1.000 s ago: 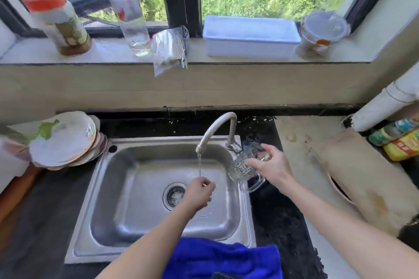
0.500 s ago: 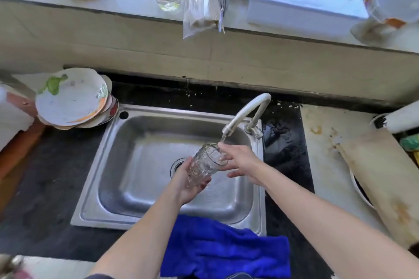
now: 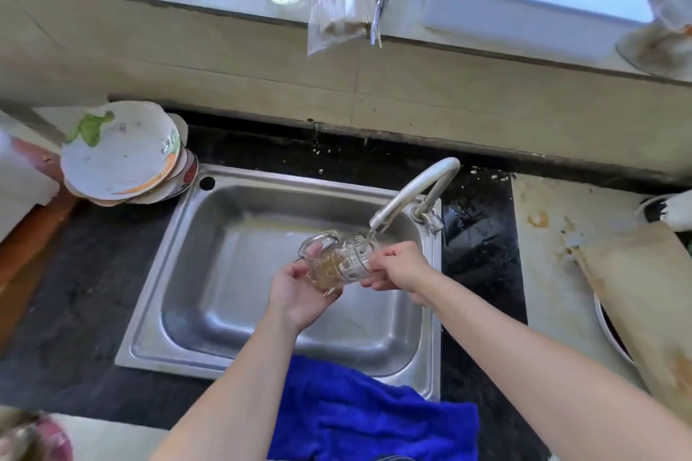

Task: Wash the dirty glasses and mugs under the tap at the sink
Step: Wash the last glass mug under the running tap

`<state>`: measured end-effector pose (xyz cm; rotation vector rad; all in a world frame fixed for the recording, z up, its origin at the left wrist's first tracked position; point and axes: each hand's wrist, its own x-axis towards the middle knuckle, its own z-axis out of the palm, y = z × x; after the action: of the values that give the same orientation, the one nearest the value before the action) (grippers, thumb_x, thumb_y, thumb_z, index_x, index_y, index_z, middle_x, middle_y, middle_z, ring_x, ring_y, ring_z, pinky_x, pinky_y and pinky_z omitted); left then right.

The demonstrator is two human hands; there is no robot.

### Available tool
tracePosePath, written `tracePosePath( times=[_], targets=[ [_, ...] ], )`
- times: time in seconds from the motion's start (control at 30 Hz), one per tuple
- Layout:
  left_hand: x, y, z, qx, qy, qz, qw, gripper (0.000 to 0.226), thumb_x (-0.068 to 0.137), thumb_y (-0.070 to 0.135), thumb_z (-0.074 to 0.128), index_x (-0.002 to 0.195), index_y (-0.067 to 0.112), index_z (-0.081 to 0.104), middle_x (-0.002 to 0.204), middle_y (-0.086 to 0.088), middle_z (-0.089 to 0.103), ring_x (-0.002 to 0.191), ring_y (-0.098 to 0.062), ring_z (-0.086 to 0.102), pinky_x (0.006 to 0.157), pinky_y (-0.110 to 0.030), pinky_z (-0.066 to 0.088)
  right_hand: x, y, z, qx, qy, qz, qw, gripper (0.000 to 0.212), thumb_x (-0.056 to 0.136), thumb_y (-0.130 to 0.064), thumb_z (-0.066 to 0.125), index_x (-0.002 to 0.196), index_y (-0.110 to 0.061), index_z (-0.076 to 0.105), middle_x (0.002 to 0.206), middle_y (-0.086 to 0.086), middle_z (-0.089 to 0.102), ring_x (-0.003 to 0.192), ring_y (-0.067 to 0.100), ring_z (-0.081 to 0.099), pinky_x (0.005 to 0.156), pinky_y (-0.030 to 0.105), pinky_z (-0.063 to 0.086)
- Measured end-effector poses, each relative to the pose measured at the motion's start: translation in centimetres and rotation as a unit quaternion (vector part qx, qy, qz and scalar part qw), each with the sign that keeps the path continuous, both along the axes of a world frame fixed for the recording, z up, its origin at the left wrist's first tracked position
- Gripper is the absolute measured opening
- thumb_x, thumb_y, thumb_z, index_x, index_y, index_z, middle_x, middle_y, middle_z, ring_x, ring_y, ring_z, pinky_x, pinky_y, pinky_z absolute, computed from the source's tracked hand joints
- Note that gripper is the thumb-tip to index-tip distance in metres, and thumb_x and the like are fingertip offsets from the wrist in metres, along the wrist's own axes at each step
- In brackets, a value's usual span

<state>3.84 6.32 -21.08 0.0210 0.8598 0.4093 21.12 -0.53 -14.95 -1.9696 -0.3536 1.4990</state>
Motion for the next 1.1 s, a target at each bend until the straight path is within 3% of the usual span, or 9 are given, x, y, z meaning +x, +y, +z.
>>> tracePosePath(
  times=[0.17, 0.27, 0.5, 0.6, 0.67, 0.73, 0.83, 0.97, 1.1],
  targets=[
    [1.1, 1.1, 0.0, 0.047, 0.082, -0.072, 0.993, 0.030, 0.089, 0.025, 0.032, 0.092, 0.015, 0.060, 0.084, -0.009, 0.065, 0.061, -0.021, 0.054, 0.054, -0.028, 0.034, 1.2, 0.9, 1.1, -0.013, -0.017, 0.099, 0.995, 0.019, 0.089, -0.016, 0.064, 0.094, 0.002, 0.066, 0.085, 0.019, 0.073, 0.059, 0.020, 0.070, 0.045, 0.022, 0.051],
    [1.3, 1.5, 0.4, 0.078, 0.102, -0.137, 0.982, 0.035, 0.089, 0.028, 0.031, 0.086, 0.010, 0.061, 0.072, -0.010, 0.063, 0.054, -0.022, 0.050, 0.049, -0.027, 0.032, 1.7, 1.7, 1.4, 0.030, -0.067, 0.111, 0.991, 0.007, 0.088, -0.010, 0.066, 0.093, -0.006, 0.064, 0.090, 0.017, 0.072, 0.062, 0.019, 0.070, 0.046, 0.022, 0.048],
    [1.4, 2.1, 0.7, 0.099, 0.168, -0.179, 0.964, 0.029, 0.094, 0.039, 0.039, 0.088, 0.018, 0.057, 0.068, -0.005, 0.050, 0.037, -0.016, 0.040, 0.032, -0.012, 0.024, 1.2, 1.3, 2.0, 0.024, -0.066, 0.142, 0.987, 0.004, 0.080, -0.008, 0.067, 0.079, -0.006, 0.064, 0.072, 0.010, 0.073, 0.060, 0.020, 0.071, 0.043, 0.022, 0.046],
    [1.1, 2.3, 1.4, 0.093, 0.189, -0.290, 0.934, 0.030, 0.090, 0.038, 0.037, 0.085, 0.017, 0.057, 0.067, -0.008, 0.053, 0.035, -0.016, 0.037, 0.034, -0.010, 0.019, 1.8, 1.8, 2.0, 0.069, -0.218, 0.189, 0.955, 0.032, 0.074, -0.029, 0.079, 0.100, -0.025, 0.061, 0.097, -0.007, 0.068, 0.083, 0.014, 0.067, 0.065, 0.028, 0.050],
    [0.9, 2.1, 2.1, 0.092, 0.184, -0.356, 0.911, 0.035, 0.088, 0.038, 0.034, 0.081, 0.015, 0.060, 0.065, -0.010, 0.057, 0.037, -0.016, 0.039, 0.034, -0.012, 0.022, 1.8, 2.2, 2.0, 0.104, -0.249, 0.231, 0.935, 0.039, 0.076, -0.033, 0.078, 0.112, -0.024, 0.065, 0.102, -0.010, 0.063, 0.092, 0.012, 0.061, 0.080, 0.033, 0.051],
    [0.8, 1.9, 2.7, 0.089, 0.170, -0.361, 0.913, 0.041, 0.091, 0.039, 0.035, 0.087, 0.011, 0.065, 0.070, -0.012, 0.063, 0.045, -0.018, 0.051, 0.036, -0.016, 0.036, 1.6, 2.1, 1.9, 0.119, -0.232, 0.243, 0.934, 0.023, 0.082, -0.031, 0.074, 0.095, -0.012, 0.073, 0.078, -0.005, 0.065, 0.070, 0.010, 0.059, 0.067, 0.031, 0.049],
    [0.7, 1.7, 2.9, 0.093, 0.128, -0.253, 0.954, 0.040, 0.097, 0.037, 0.039, 0.102, 0.009, 0.066, 0.086, -0.013, 0.071, 0.069, -0.025, 0.064, 0.058, -0.030, 0.053, 1.2, 1.7, 1.4, 0.114, -0.211, 0.203, 0.949, 0.020, 0.087, -0.022, 0.071, 0.073, -0.008, 0.071, 0.058, 0.002, 0.066, 0.049, 0.012, 0.060, 0.048, 0.029, 0.050],
    [0.9, 1.2, 2.5, 0.133, 0.146, -0.175, 0.965, 0.039, 0.095, 0.050, 0.040, 0.093, 0.018, 0.061, 0.066, -0.003, 0.056, 0.045, -0.014, 0.044, 0.038, -0.017, 0.030, 0.6, 1.2, 1.1, 0.075, -0.128, 0.105, 0.983, 0.021, 0.088, -0.016, 0.065, 0.076, 0.001, 0.066, 0.064, 0.012, 0.070, 0.041, 0.011, 0.058, 0.038, 0.022, 0.042],
    [0.9, 1.6, 2.6, 0.162, 0.188, -0.240, 0.938, 0.043, 0.089, 0.057, 0.038, 0.073, 0.021, 0.055, 0.053, 0.001, 0.047, 0.033, -0.010, 0.032, 0.037, -0.010, 0.017, 1.0, 1.8, 2.1, 0.058, -0.133, 0.177, 0.973, 0.021, 0.082, -0.028, 0.069, 0.077, -0.008, 0.067, 0.070, 0.001, 0.073, 0.042, 0.011, 0.058, 0.041, 0.022, 0.041]
  ],
)
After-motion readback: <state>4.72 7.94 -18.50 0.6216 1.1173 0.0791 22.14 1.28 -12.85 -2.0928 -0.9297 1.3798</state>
